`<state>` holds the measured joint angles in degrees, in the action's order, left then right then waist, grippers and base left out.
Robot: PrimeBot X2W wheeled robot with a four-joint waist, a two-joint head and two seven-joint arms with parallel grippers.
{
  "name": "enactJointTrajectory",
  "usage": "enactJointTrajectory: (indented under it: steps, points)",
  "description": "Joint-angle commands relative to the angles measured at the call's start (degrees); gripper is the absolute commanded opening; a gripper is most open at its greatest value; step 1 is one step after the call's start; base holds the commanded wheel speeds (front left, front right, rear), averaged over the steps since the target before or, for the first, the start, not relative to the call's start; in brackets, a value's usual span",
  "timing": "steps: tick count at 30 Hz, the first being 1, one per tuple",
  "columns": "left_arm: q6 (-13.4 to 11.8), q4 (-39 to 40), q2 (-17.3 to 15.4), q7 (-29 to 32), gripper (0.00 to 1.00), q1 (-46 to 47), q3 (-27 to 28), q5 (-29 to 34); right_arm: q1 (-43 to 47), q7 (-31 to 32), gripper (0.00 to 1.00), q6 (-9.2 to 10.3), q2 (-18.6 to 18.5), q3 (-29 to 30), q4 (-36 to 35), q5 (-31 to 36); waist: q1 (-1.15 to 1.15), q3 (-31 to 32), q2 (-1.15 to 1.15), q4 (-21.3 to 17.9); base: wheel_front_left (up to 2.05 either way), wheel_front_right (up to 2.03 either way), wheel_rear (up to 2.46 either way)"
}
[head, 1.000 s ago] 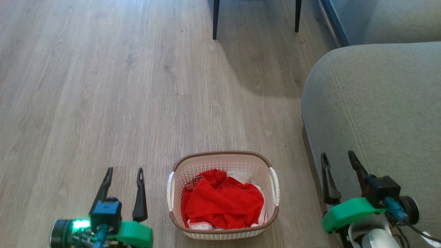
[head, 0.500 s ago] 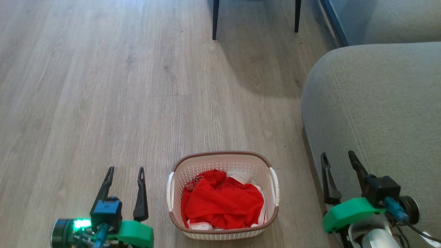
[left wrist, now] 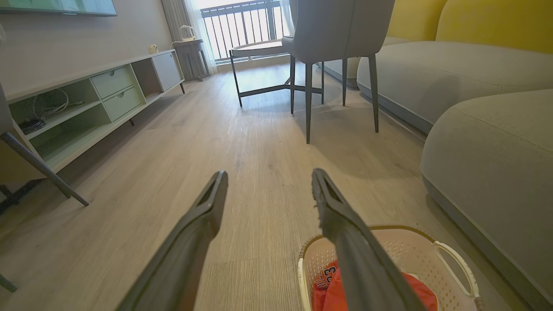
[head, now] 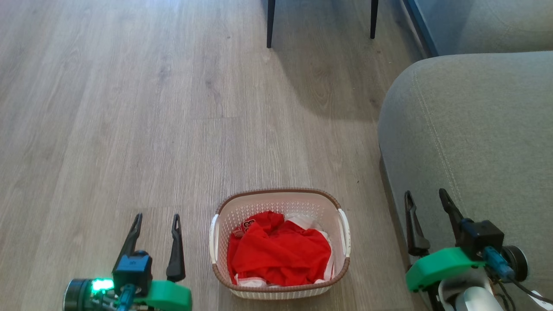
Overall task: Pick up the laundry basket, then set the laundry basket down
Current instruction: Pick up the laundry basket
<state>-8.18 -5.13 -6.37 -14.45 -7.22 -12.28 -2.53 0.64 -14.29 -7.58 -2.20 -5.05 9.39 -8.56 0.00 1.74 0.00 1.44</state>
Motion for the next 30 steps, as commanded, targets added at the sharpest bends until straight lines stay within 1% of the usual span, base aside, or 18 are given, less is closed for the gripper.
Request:
enactJointTrajectory:
  steps: [1,12,15,22,30]
  points:
    - [0.10,1.64,0.37,-0.55,1.00,2.17,2.28,0.66,-1.11,-0.71,1.00,0.09,-0.67,-0.84,-1.63,0.67,0.00,-0.13,0.00,0.05,0.00,0.00,0.00]
    - [0.70,1.08,0.69,-0.55,1.00,3.08,2.95,0.58,-2.33,-0.71,1.00,0.09,-0.67,-0.14,0.22,1.47,0.00,-2.16,0.00,0.30,0.00,0.00,0.00]
    - [1.13,-0.30,0.97,-0.55,1.00,4.09,3.42,-0.01,-3.75,-0.71,1.00,0.09,-0.67,-0.09,1.63,1.84,0.00,-4.06,0.00,0.39,0.00,0.00,0.00]
    - [2.52,-6.26,1.96,-0.55,1.00,9.91,4.53,-1.39,-10.27,-0.71,1.00,0.09,-0.81,-0.24,5.93,2.56,0.00,-11.50,0.00,0.72,0.00,0.00,0.00]
    - [3.27,-13.61,2.96,-0.55,1.00,18.92,4.99,-2.12,-19.42,-0.71,1.00,0.09,-2.80,-1.40,12.41,1.42,0.00,-22.45,0.00,1.45,0.00,0.00,0.00]
